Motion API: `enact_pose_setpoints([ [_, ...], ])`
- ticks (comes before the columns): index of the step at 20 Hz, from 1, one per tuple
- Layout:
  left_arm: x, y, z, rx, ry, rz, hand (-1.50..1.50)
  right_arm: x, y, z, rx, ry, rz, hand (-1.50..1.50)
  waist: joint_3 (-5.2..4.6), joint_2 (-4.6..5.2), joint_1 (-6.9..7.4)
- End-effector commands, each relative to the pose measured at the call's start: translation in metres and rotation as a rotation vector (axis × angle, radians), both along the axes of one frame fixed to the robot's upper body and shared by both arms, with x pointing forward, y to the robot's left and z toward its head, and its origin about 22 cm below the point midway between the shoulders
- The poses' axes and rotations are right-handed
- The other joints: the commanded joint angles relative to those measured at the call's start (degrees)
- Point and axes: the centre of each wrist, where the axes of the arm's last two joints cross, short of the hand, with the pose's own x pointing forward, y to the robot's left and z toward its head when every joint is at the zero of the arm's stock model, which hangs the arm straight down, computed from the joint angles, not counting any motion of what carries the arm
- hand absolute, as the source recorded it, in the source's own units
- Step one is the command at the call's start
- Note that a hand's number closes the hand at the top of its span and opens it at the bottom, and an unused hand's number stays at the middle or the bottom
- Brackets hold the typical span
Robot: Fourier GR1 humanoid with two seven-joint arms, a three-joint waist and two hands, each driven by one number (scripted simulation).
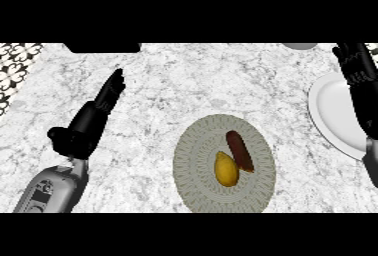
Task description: Pick the lemon from the placemat and place it in the plate
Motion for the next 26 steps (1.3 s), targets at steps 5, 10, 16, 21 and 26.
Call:
enact_pose_setpoints([
  [5,0.003,0.040,-0.023,0.013,0.142,0.174,0.00,-0.001,0.070,-0.058,0.187,0.204,0.586,1.50,-1.24,0.34,4.81],
  [10,-0.001,0.045,-0.039,-0.044,0.251,0.233,0.00,-0.002,0.031,-0.105,0.184,0.047,0.338,-1.50,-1.09,0.05,1.90],
  [16,-0.004,0.065,-0.049,-0.053,0.263,0.268,0.00,-0.014,0.005,-0.172,0.036,0.111,0.684,-1.50,-1.37,-0.75,1.36],
  [21,-0.001,0.072,-0.051,-0.039,0.292,0.270,0.00,0.014,0.016,-0.165,-0.175,0.102,0.729,-1.50,-1.48,-1.26,0.37],
  [26,0.007,0.082,-0.048,-0.043,0.284,0.298,0.00,0.021,0.025,-0.155,-0.300,0.118,0.722,-1.50,-1.51,-1.40,-0.19],
])
